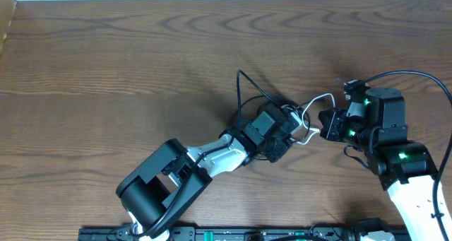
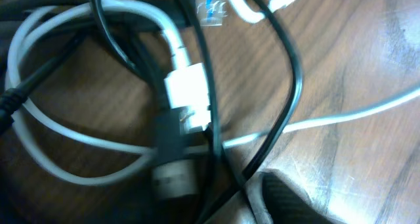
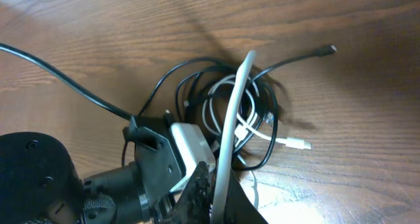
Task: Untangle cables
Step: 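Pull the grippers apart, stretching the white cable between them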
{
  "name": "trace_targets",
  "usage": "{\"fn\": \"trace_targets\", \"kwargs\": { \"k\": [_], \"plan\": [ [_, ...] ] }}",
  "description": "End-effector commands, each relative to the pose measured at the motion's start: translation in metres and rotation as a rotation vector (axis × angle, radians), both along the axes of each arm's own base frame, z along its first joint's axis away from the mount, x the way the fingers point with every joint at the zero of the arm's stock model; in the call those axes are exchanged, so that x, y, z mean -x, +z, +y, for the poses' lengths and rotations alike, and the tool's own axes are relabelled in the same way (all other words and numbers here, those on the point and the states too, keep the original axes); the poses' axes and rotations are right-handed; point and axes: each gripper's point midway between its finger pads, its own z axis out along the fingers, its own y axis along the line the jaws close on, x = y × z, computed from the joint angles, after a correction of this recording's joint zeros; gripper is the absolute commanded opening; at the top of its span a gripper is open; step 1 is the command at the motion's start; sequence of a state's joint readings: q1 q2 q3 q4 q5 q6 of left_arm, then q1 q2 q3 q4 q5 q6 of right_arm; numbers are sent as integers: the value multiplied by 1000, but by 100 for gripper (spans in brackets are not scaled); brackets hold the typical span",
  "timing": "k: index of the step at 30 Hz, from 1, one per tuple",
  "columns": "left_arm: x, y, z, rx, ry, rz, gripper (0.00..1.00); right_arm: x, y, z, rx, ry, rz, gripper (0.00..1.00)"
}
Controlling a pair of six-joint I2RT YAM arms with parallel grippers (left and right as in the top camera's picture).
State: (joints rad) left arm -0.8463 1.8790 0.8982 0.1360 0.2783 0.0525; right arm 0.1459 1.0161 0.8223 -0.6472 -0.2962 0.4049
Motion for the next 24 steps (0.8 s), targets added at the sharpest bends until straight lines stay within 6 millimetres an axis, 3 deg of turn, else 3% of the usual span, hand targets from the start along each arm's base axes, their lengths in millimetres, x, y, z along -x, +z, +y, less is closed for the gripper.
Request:
{"fn": "trace_targets", "kwargs": {
  "k": [1, 5, 8, 17, 24],
  "plan": [
    [24, -53, 37, -158, 51, 109, 8, -2, 10, -1, 0, 8, -32, 1],
    [10, -50, 51, -214, 145, 59, 8, -4, 8, -7, 29, -19, -30, 1],
    [7, -30, 51, -202, 154, 35, 8, -2, 2, -18, 77, -57, -12, 1],
    [-10, 74, 35, 8, 177, -127, 8, 9, -19, -59, 249, -225, 78, 1],
    [-9, 147, 36, 178, 227, -199, 7, 12, -47, -62, 281, -231, 185, 1]
  ]
}}
